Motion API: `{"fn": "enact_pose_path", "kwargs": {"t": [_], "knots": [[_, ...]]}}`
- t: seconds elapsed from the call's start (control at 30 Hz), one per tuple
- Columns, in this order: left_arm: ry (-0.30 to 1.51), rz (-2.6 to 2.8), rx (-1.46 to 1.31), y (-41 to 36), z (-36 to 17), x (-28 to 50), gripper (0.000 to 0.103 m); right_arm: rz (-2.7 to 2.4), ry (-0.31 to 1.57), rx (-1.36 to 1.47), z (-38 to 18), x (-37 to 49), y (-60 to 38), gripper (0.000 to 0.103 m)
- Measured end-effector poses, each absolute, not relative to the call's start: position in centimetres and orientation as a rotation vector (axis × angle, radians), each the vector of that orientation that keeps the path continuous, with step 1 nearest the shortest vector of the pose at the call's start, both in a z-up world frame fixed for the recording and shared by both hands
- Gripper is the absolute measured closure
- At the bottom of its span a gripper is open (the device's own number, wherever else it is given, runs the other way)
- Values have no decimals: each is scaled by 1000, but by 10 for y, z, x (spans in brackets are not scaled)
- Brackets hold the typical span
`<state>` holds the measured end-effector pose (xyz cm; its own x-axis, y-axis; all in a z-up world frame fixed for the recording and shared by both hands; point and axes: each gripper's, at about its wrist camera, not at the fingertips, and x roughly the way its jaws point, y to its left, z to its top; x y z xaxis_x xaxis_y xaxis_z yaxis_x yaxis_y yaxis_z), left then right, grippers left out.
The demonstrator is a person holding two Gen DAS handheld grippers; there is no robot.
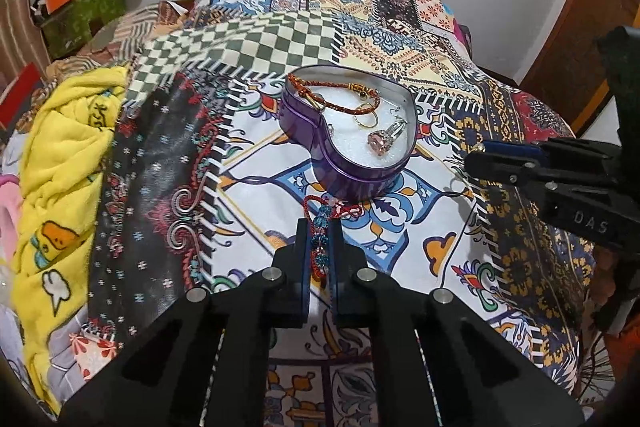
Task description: Organize jewelry
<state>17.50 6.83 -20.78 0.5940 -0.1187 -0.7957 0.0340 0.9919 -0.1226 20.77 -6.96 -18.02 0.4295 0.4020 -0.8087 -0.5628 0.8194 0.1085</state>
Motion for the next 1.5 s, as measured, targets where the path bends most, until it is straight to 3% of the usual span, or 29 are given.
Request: {"fn": "enact_pose_path", "kwargs": {"t": [0.5,0.93,1.5], "knots": [[738,-59,-56,69,-138,160,97,645,845,-162,-142,199,-59,82],[646,-72,-70,74,-111,193,97,678,807,-134,-134,218,-46,82],[792,-199,-130,69,-164,249,97,691,894,-212,-178,242,-23,82]]}}
